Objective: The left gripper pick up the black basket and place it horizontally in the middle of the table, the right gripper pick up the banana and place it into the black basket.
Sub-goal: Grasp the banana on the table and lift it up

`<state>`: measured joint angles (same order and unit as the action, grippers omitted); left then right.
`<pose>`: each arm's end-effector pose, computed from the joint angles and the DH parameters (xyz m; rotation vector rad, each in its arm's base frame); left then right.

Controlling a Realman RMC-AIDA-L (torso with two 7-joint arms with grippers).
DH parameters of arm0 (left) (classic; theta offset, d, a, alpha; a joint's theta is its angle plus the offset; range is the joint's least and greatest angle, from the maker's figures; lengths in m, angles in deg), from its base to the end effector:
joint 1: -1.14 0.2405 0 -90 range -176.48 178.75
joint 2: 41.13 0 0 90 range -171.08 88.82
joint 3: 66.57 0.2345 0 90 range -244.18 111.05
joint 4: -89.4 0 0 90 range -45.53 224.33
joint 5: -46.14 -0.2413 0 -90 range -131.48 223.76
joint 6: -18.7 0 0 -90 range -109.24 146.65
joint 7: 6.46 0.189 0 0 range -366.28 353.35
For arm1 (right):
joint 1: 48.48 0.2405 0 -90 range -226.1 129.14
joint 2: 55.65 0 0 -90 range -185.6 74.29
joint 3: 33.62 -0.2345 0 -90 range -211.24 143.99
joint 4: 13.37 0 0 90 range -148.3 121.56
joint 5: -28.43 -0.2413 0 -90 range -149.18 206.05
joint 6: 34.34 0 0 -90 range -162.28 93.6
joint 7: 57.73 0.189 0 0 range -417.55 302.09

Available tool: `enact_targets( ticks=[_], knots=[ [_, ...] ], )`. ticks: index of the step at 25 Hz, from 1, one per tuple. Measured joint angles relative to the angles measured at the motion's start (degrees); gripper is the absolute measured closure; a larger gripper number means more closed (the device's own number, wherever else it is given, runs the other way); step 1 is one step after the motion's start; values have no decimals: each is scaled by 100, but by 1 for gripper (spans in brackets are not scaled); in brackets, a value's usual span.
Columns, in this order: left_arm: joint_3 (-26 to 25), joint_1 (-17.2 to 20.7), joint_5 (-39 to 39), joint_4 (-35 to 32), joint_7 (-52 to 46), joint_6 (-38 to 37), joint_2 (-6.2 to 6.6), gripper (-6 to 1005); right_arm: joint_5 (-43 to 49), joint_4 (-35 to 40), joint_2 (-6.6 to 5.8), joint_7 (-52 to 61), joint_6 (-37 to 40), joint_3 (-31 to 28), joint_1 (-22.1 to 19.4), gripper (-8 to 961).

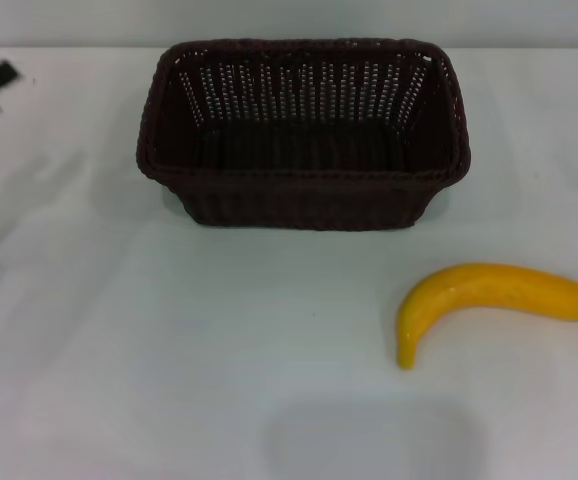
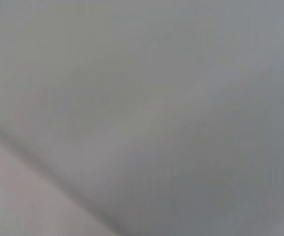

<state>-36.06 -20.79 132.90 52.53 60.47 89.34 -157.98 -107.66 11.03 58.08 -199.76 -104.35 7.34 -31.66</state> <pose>-0.3351 0.3956 0.0754 -1.7102 -1.4681 -1.1577 0.3699 0.3753 0.1493 -1.4383 0.4357 0.8123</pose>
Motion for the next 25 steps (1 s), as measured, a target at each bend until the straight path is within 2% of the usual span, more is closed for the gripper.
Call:
enact_targets(
  ticks=[2,4,5,8,9,10,12,13,16,17,18,19,20,22,24,25],
  knots=[
    [-4,233,824,118,890,-25,-99,204,710,746,-157,1217,-9,216,-231,96],
    [-13,380,1469,301,1608,-51,-170,186,1639,1524,-369,2558,-82,324,-395,97],
    [-14,438,1783,435,2006,-51,-194,187,2212,1979,-520,3299,-194,339,-436,98],
    [-18,502,2661,1078,3244,-48,-190,191,3601,2742,-899,4702,-872,318,-347,104],
    [-18,502,2661,1078,3244,-48,-190,193,3826,2876,-959,4885,-1121,305,-300,106],
    [-26,512,3482,1622,4396,-65,-198,195,4092,3040,-1007,5082,-1429,304,-218,108],
    [-27,515,3823,1861,4926,-56,-207,199,4605,3452,-964,5424,-1981,331,-70,113],
    [-27,510,3992,1987,5168,-55,-210,199,4825,3627,-873,5562,-2130,378,-25,115],
    [-27,477,4263,2238,5603,-136,-211,199,5735,4480,-394,5991,-2253,593,40,122],
    [-26,468,4285,2261,5659,-195,-210,199,6329,4945,-123,6135,-2242,716,65,124],
    [-27,453,4305,2264,5707,-258,-208,199,6722,5209,27,6257,-2208,856,80,126],
    [-27,434,4324,2269,5751,-325,-205,199,7047,5431,122,6471,-2133,1122,95,129],
    [-27,415,4339,2269,5784,-378,-200,199,7320,5603,124,6855,-1949,1626,126,131],
    [-26,396,4363,2259,5822,-426,-195,199,7573,5672,113,7197,-1764,2058,191,135],
    [-27,404,4403,2244,5856,-439,-193,199,8255,5711,134,7678,-1414,2785,371,140],
    [-27,403,4426,2241,5892,-441,-191,199,8378,5701,138,7764,-1354,2918,406,142]
  ],
)
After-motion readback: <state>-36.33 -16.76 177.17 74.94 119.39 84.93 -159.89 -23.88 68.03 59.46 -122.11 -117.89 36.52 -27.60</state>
